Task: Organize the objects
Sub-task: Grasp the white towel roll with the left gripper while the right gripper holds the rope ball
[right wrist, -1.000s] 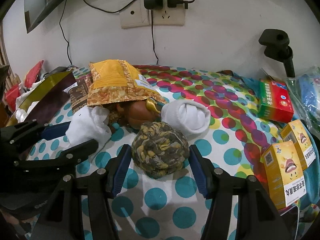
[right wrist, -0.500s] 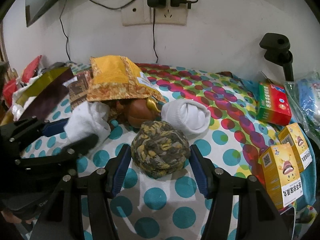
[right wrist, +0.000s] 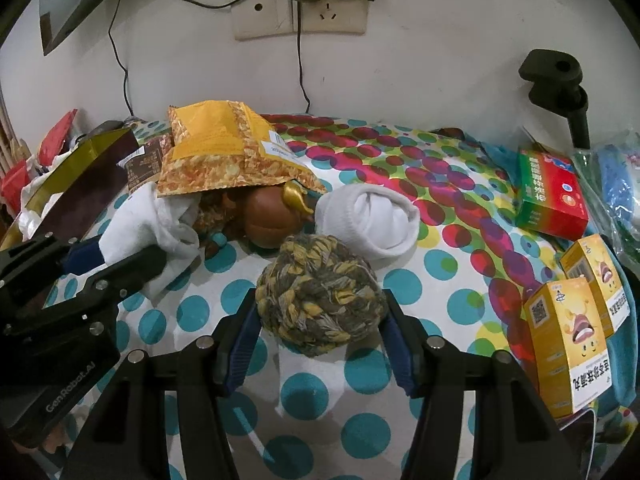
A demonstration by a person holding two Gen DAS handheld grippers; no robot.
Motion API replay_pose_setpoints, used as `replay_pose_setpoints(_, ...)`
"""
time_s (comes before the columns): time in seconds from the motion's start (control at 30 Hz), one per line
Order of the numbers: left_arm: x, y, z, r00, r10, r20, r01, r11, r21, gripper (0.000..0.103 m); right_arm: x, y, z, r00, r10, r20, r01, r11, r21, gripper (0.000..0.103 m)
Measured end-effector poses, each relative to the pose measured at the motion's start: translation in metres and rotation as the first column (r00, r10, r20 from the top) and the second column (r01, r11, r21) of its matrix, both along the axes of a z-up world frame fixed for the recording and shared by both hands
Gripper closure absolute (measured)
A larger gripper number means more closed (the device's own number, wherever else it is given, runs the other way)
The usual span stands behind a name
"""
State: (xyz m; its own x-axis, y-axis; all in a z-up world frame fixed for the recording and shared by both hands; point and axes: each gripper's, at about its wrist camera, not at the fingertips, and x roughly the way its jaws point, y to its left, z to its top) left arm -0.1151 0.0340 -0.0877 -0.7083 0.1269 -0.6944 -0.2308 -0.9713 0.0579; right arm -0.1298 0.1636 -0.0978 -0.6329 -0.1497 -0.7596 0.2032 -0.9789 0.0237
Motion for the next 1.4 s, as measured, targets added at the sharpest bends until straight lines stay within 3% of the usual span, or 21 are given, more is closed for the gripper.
replay_pose_setpoints(0.27, 0.001, -0.011, 0.002, 0.999, 0.046, -0.012, -0.046, 0.998, 0.031, 0.076, 0.000, 0.000, 0.001, 1.000, -0.001, 0.002, 0.001, 1.000, -0.001, 0.049)
replay_pose_setpoints(0.53, 0.006, -0.013, 0.005, 0.996, 0.081, -0.048, -0.081, 0.997, 0.002, 0.076, 0.000, -0.002, 0.000, 1.000, -0.003, 0.000, 0.003, 1.000, 0.011, 0.049)
replay_pose_setpoints(1.23, 0.027, -0.037, 0.005, 0.994, 0.111, -0.007, -0.111, 0.994, -0.001, 0.076, -0.005, -0.004, -0.004, 1.000, -0.010, 0.015, 0.010, 0.999, 0.033, 0.049)
replay_pose_setpoints(1.4, 0.038, -0.067, 0.019, 0.987, 0.159, 0.007, -0.159, 0.986, 0.056, 0.076, -0.005, -0.005, -0.006, 1.000, -0.010, 0.025, 0.009, 0.999, 0.039, 0.050)
